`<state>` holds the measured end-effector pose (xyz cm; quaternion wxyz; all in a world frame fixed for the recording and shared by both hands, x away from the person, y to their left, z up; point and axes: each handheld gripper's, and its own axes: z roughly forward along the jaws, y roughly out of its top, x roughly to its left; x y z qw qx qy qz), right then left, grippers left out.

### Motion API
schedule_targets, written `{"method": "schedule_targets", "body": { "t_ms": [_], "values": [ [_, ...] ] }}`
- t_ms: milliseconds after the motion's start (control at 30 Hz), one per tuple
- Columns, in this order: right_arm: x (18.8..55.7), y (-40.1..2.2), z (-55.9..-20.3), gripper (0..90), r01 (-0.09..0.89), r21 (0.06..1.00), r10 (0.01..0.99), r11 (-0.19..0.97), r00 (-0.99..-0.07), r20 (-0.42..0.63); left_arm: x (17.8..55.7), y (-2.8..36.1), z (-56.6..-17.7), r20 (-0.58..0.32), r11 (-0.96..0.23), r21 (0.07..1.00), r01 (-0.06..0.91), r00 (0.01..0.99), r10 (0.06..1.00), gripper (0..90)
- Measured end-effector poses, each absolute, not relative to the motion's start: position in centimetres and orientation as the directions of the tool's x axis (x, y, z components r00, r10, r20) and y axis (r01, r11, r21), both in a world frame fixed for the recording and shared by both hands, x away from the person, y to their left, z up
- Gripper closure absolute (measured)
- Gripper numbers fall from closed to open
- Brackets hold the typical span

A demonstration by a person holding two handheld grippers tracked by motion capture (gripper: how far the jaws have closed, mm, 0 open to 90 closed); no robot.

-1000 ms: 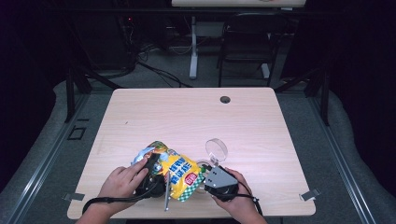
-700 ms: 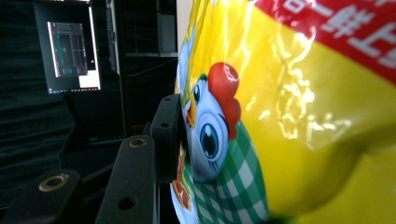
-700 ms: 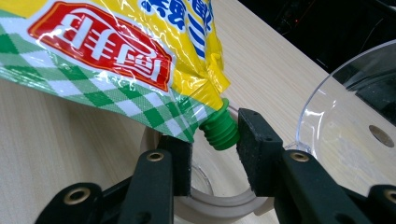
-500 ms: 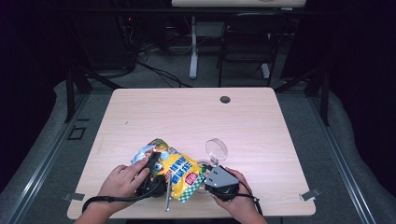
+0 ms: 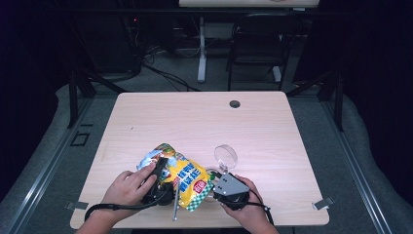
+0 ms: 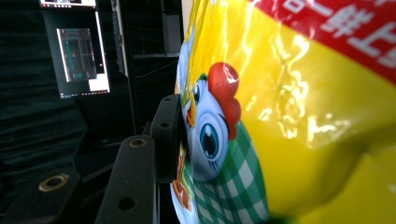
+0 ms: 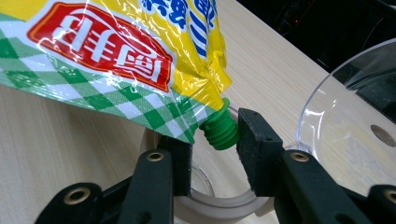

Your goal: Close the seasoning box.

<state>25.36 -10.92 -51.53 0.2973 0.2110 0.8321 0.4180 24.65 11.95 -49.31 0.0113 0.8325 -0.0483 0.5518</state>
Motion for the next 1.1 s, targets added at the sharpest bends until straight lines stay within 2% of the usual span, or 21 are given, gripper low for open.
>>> {"method": "schedule_targets", "body": {
  "t_ms": [1100],
  "values": [
    [25.4, -11.03, -51.53, 67.1, 0.107, 0.829, 0.609, 0.549, -0.731, -0.309, 24.75, 11.52, -48.64, 0.922, -0.991, -0.084, -0.103, 0.369, -0.117, 60.0]
  ]
}}
